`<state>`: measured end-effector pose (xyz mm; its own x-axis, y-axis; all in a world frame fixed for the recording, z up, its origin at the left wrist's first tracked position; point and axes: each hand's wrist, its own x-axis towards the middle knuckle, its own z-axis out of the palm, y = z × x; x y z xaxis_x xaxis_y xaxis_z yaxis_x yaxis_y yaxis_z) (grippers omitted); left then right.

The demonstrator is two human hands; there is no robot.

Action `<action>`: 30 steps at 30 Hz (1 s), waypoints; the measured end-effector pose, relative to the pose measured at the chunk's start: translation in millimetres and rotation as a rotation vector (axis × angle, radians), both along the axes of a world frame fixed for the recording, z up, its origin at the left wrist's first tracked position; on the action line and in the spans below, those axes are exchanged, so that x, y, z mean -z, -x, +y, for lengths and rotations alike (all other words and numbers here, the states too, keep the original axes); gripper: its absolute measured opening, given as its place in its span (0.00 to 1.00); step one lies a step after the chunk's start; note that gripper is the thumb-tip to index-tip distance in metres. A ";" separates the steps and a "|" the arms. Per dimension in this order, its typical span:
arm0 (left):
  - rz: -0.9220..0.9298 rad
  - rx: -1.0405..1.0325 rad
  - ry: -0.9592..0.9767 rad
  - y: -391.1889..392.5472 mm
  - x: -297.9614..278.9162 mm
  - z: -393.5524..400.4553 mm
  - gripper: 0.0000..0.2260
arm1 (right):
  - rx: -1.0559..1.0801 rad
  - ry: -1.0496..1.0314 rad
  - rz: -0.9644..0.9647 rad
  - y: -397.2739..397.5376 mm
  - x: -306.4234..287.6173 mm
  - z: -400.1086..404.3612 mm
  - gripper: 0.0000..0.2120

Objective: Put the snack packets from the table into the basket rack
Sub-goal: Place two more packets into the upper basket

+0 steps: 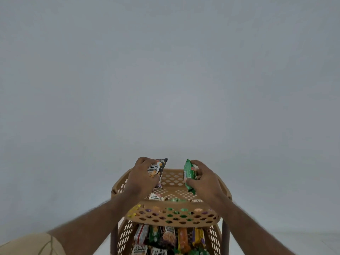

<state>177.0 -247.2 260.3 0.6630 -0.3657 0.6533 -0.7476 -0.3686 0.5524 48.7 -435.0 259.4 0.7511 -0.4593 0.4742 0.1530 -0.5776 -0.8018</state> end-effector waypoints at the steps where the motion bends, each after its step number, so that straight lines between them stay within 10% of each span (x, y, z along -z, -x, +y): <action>1: 0.012 0.004 -0.022 -8.4 -0.6 -5.8 0.21 | 0.008 -0.003 0.017 -7.2 0.3 -3.9 0.33; 15: 0.160 -0.017 -0.395 -119.6 30.8 -83.5 0.24 | 0.032 0.084 0.435 -104.0 14.4 -44.2 0.36; 30: 0.216 -0.043 -1.054 -151.3 65.5 -101.9 0.36 | 0.107 0.471 0.858 -163.4 28.9 -40.6 0.15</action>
<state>328.3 -349.1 194.9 0.7525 -0.6493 -0.1102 -0.6471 -0.7601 0.0595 212.1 -475.6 230.5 0.8915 -0.4491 -0.0600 -0.4452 -0.8435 -0.3006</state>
